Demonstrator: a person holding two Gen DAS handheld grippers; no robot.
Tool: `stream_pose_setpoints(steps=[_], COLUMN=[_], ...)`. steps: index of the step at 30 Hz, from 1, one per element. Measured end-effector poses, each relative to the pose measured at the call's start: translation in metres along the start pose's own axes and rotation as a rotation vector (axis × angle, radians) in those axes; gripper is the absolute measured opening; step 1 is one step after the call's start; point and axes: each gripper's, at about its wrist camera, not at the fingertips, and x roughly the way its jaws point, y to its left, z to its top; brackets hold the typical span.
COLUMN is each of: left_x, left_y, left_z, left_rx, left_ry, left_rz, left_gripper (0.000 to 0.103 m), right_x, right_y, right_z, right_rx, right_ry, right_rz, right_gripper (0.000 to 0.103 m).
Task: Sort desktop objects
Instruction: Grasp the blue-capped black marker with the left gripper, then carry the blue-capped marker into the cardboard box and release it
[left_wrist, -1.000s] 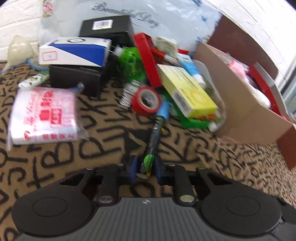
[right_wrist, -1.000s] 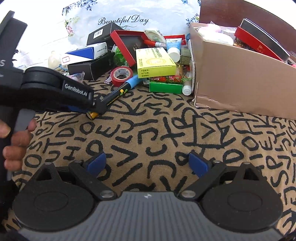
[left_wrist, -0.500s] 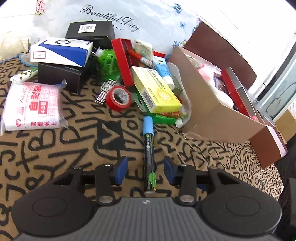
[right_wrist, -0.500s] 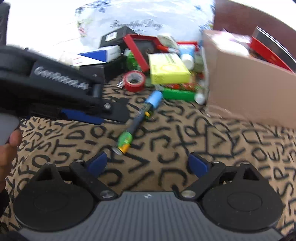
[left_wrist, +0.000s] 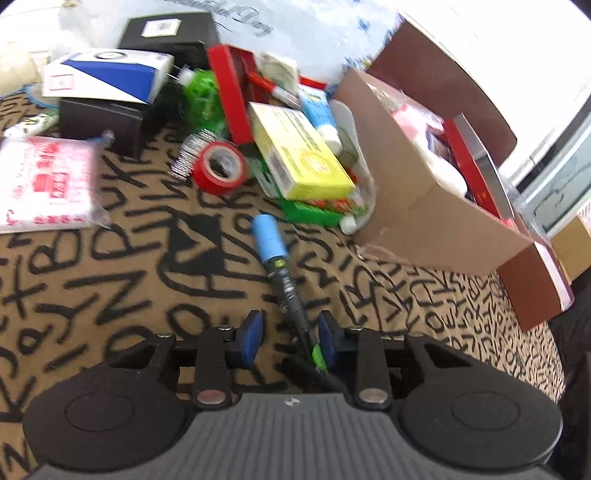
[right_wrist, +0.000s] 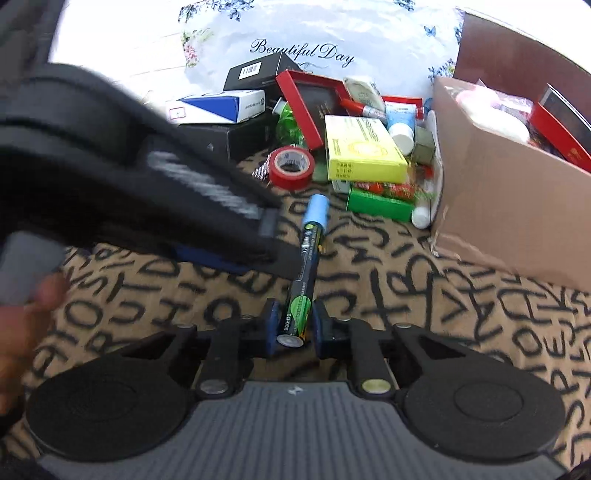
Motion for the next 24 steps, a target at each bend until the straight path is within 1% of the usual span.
stream_pose_setpoints(steps=[4, 6, 7, 10, 13, 18, 20, 24], left_x=[0.011, 0.015, 0.017, 0.019, 0.020, 0.022, 0.020, 0.007], left_y=[-0.007, -0.009, -0.010, -0.007, -0.007, -0.012, -0.013, -0.022], left_z=[-0.005, -0.006, -0.006, -0.004, -0.004, -0.005, -0.005, -0.005], left_rx=[0.016, 0.025, 0.033, 0.022, 0.018, 0.055, 0.051, 0.056], left_ry=[0.030, 0.033, 0.033, 0.040, 0.030, 0.025, 0.024, -0.014], left_rz=[0.003, 0.009, 0.017, 0.014, 0.018, 0.035, 0.034, 0.034], left_gripper=[0.034, 0.032, 0.022, 0.021, 0.022, 0.022, 0.021, 0.021], right_x=[-0.014, -0.017, -0.017, -0.016, -0.015, -0.013, -0.015, -0.027], right_y=[-0.001, -0.002, -0.003, -0.004, -0.004, -0.006, -0.007, -0.007], right_z=[-0.011, -0.013, -0.013, -0.012, -0.013, -0.013, -0.013, -0.013], right_rx=[0.002, 0.010, 0.010, 0.027, 0.025, 0.025, 0.030, 0.030], right_ry=[0.014, 0.018, 0.019, 0.014, 0.012, 0.007, 0.004, -0.035], right_rz=[0.020, 0.029, 0.031, 0.028, 0.025, 0.029, 0.035, 0.030], right_gripper=[0.016, 0.016, 0.016, 0.017, 0.018, 0.018, 0.018, 0.017])
